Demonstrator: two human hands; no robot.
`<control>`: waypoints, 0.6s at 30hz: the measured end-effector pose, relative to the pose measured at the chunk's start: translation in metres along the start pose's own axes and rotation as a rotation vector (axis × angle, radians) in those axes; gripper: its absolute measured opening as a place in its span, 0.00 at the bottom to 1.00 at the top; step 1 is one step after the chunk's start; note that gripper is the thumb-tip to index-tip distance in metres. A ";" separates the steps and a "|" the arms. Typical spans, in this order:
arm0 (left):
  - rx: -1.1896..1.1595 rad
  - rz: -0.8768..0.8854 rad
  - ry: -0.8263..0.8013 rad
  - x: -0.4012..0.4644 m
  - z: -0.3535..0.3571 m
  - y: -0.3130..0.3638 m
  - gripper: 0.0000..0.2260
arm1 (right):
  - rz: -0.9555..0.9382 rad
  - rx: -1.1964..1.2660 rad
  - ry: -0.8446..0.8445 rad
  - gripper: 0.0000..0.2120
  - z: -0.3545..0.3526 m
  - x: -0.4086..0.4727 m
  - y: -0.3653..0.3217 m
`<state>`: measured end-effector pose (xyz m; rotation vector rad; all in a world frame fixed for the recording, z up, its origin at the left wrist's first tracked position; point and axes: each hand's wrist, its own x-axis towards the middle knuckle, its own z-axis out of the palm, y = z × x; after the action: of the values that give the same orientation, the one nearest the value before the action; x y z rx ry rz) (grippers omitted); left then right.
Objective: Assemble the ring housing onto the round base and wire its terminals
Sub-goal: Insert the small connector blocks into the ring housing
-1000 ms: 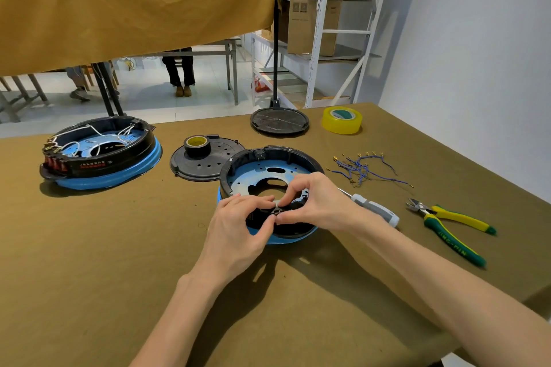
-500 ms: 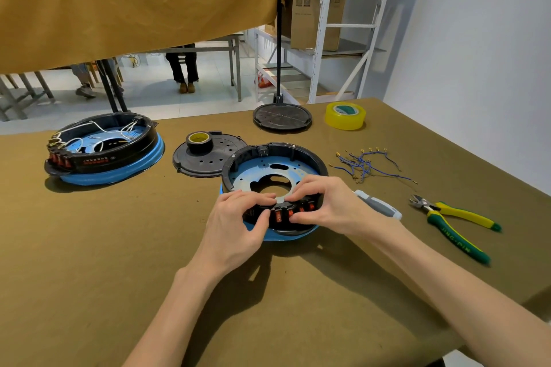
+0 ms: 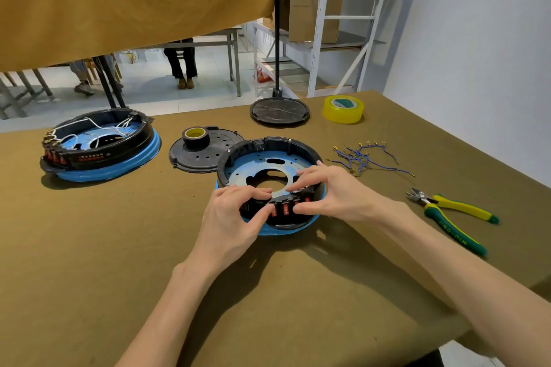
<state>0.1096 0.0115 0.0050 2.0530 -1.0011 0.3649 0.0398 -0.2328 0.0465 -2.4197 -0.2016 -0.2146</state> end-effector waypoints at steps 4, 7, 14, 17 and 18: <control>-0.014 -0.003 0.023 -0.001 0.002 0.000 0.09 | -0.012 0.072 0.062 0.15 0.004 -0.005 0.006; 0.022 -0.049 0.049 -0.002 0.009 0.008 0.17 | -0.026 0.087 0.090 0.14 0.008 -0.005 0.008; 0.088 -0.110 0.097 0.003 0.020 0.014 0.17 | -0.128 -0.348 0.033 0.28 0.000 0.001 0.010; 0.060 -0.086 0.095 0.006 0.016 0.009 0.17 | -0.147 -0.387 0.007 0.31 -0.004 0.008 0.005; 0.051 -0.081 0.094 0.007 0.015 0.008 0.17 | -0.135 -0.360 0.008 0.29 -0.004 0.009 0.005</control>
<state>0.1071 -0.0067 0.0037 2.0950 -0.8572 0.4449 0.0494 -0.2383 0.0488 -2.7639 -0.3490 -0.3472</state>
